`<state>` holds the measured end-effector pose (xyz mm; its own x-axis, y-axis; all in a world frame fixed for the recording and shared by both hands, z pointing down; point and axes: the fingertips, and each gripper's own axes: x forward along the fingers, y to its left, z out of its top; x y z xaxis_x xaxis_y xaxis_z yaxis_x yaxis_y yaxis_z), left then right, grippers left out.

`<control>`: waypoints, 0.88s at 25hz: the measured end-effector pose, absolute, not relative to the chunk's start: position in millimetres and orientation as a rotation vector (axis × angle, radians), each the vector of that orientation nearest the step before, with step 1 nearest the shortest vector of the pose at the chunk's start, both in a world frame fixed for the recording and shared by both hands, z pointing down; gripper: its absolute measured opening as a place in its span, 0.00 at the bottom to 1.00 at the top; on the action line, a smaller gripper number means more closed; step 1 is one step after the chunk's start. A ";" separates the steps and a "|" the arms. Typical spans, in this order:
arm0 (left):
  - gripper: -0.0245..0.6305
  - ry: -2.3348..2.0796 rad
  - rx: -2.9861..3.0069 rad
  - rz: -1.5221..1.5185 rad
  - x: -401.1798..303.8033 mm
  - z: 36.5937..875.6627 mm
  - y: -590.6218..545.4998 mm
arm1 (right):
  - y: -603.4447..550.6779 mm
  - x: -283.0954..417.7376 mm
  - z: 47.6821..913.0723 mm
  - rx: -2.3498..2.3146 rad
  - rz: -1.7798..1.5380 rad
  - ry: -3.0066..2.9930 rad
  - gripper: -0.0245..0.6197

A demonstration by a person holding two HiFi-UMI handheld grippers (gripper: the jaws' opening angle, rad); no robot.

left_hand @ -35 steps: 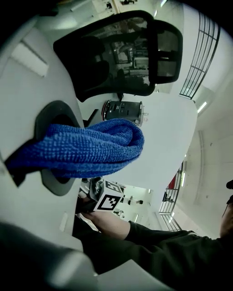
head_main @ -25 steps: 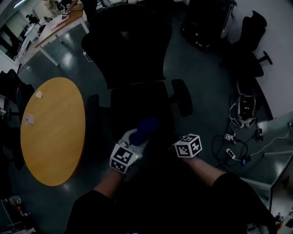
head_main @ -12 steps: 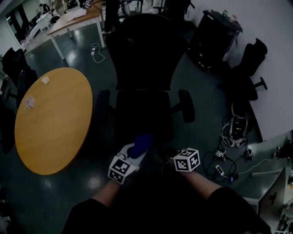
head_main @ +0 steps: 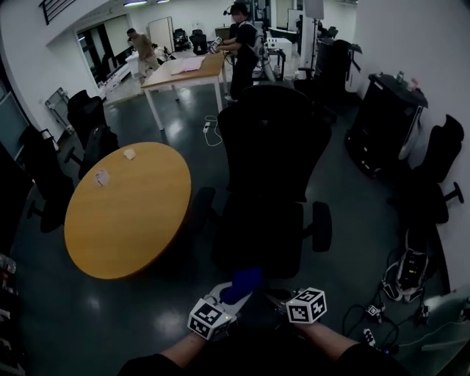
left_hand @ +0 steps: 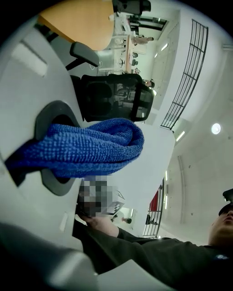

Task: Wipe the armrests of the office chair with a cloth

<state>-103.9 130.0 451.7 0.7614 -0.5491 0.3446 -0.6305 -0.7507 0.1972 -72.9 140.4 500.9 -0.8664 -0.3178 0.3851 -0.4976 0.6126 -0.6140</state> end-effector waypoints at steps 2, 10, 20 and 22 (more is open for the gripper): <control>0.20 -0.970 2.624 0.374 -95.4 443.9 142.5 | 152.3 -66.6 493.5 0.615 1.062 -2.641 0.05; 0.20 -1.139 2.547 0.302 -73.7 408.0 152.5 | 160.6 -11.0 471.5 0.644 0.978 -2.742 0.05; 0.20 -0.977 2.632 0.244 -70.3 394.6 169.2 | 160.0 -0.9 429.8 0.936 0.808 -2.763 0.05; 0.20 -0.957 2.668 0.226 -80.3 385.0 169.4 | 161.4 -12.6 420.1 0.972 0.779 -2.782 0.05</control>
<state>-80.3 169.4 385.0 0.7659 -0.5946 0.2448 -0.6413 -0.7341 0.2234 -12.6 161.4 420.1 -0.7927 -0.5572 0.2474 -0.6046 0.6667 -0.4358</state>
